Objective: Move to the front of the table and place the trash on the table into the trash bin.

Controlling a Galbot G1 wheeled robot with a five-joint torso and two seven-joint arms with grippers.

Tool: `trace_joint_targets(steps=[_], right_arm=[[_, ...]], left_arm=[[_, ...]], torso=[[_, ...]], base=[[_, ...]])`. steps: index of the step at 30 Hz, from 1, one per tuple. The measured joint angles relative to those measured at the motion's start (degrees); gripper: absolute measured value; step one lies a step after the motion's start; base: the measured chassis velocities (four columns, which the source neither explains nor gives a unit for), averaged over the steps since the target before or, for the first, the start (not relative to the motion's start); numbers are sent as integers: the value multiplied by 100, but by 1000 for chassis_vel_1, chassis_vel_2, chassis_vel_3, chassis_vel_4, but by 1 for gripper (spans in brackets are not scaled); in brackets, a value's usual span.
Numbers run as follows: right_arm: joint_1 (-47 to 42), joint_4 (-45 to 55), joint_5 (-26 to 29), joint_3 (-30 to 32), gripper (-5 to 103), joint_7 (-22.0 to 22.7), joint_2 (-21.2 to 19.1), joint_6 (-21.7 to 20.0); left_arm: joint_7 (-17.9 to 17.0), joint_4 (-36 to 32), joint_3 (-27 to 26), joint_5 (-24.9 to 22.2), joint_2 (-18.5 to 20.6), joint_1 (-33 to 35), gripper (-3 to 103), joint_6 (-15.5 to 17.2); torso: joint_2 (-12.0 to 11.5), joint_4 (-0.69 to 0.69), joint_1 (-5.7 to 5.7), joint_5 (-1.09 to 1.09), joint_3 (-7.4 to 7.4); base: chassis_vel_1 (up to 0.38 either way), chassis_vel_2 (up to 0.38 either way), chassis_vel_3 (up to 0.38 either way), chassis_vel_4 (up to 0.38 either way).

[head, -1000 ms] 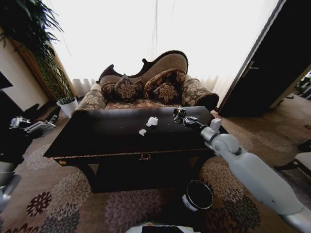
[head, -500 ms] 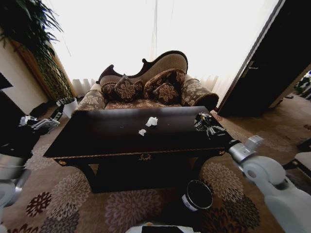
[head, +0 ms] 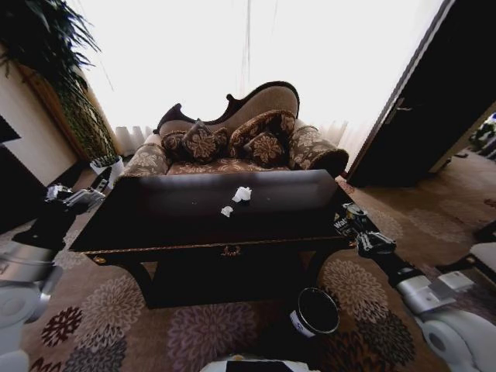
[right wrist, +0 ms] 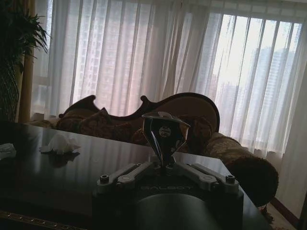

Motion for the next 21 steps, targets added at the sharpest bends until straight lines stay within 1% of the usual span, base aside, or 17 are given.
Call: trace_joint_targets(steps=[3, 5, 7, 9, 11, 12, 15, 17, 21], right_arm=[[-147, -3, -129, 71, 0, -6, 76, 116], [-348, -104, -333, 107, 0, -19, 165, 319], [-497, -354, -475, -2, 0, -18, 174, 526], [-518, -411, -504, -32, 0, -17, 173, 562], [-616, -945, -781, -257, 0, -46, 170, 889], [-616, -945, -781, -257, 0, -46, 170, 889], [-629, -1558, -1021, -518, 0, -107, 250, 1156], [-616, -1713, -1077, -584, 0, -120, 274, 1204], [-391, -2572, -1421, -933, 0, -183, 331, 1390]], left_arm=[[6, -6, 24, 0, -5, -3, 100, -17], [11, 1, 80, 0, -32, -46, 100, -30], [11, 36, 140, 0, -50, -116, 100, -32], [11, 44, 149, 0, -52, -131, 100, -33], [6, 92, 181, 0, -55, -199, 100, -33], [6, 92, 181, 0, -55, -199, 100, -33], [4, 146, 174, -4, -34, -214, 100, -33], [4, 158, 168, -6, -25, -214, 100, -34], [1, 181, 119, -23, 24, -201, 100, -34]], torso=[[0, 0, 0, 0, 0], [0, -1, -1, 1, 0], [0, -1, -1, 0, 0], [0, -1, -1, 1, 0], [0, 0, 1, 2, 0], [0, 0, 1, 2, 0], [0, 0, 0, 2, 1], [0, -1, 1, 2, 0], [0, -1, 0, 1, 0]], base=[[0, 0, 0, 0], [0, 0, 0, 0], [0, 0, 0, 0], [0, 0, 0, 0], [0, 0, 0, 0], [0, 0, 0, 0], [0, 0, 0, 0], [0, 0, 0, 0], [0, 0, 0, 0]])
